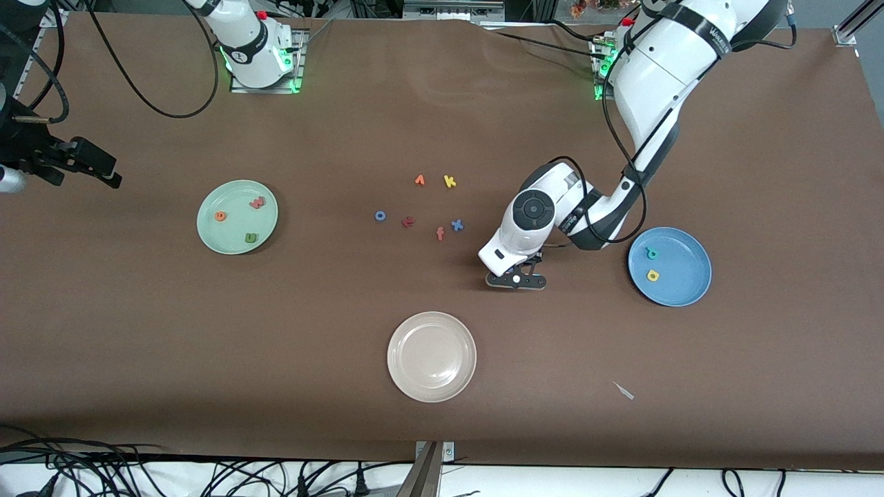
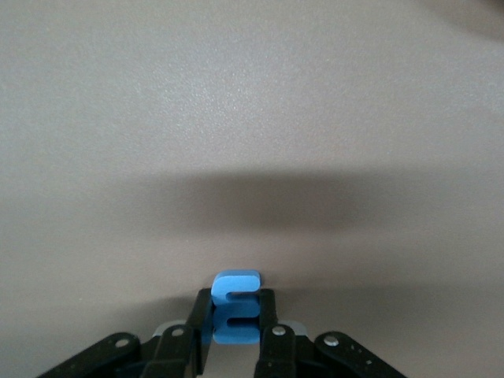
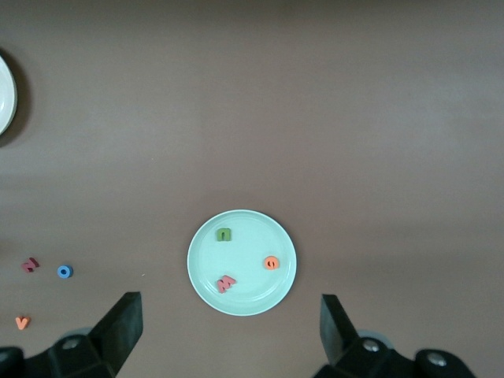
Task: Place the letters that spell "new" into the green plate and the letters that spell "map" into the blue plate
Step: 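Grasp the blue E with the left gripper and carry it to the blue plate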
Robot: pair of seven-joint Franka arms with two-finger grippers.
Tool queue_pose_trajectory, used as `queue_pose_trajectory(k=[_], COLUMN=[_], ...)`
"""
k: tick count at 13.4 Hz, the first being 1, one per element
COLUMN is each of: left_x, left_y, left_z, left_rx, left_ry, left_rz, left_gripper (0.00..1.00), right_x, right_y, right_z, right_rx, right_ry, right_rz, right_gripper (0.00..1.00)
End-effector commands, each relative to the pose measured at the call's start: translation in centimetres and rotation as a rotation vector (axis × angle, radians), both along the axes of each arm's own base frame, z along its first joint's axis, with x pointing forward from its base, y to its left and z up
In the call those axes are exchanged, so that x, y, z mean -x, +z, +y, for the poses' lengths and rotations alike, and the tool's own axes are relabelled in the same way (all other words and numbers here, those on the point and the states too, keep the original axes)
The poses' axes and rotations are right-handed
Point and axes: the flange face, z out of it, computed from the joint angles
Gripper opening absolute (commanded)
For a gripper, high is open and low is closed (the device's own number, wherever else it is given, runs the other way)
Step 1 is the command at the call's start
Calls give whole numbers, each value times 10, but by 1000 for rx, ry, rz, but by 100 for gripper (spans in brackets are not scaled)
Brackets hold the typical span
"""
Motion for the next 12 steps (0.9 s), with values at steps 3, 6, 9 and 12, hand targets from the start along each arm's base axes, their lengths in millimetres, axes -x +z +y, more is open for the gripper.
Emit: queue_pose_trajectory(k=[3, 6, 9, 12], left_x=[-20, -40, -53, -58], left_y=[14, 44, 66, 73], left_z=[35, 91, 153, 204], left_rx=[-51, -52, -46, -52], left_ry=[-29, -89, -190, -277], left_rz=[23, 93, 176, 244], left_gripper=[15, 16, 16, 16], right_x=[-3, -3, -4, -3], right_y=[-12, -10, -10, -11], right_z=[-8, 7, 7, 7], right_rx=[-25, -21, -23, -23], right_ry=[-23, -9, -12, -12], right_rz=[68, 69, 64, 67], right_gripper=[100, 100, 100, 100])
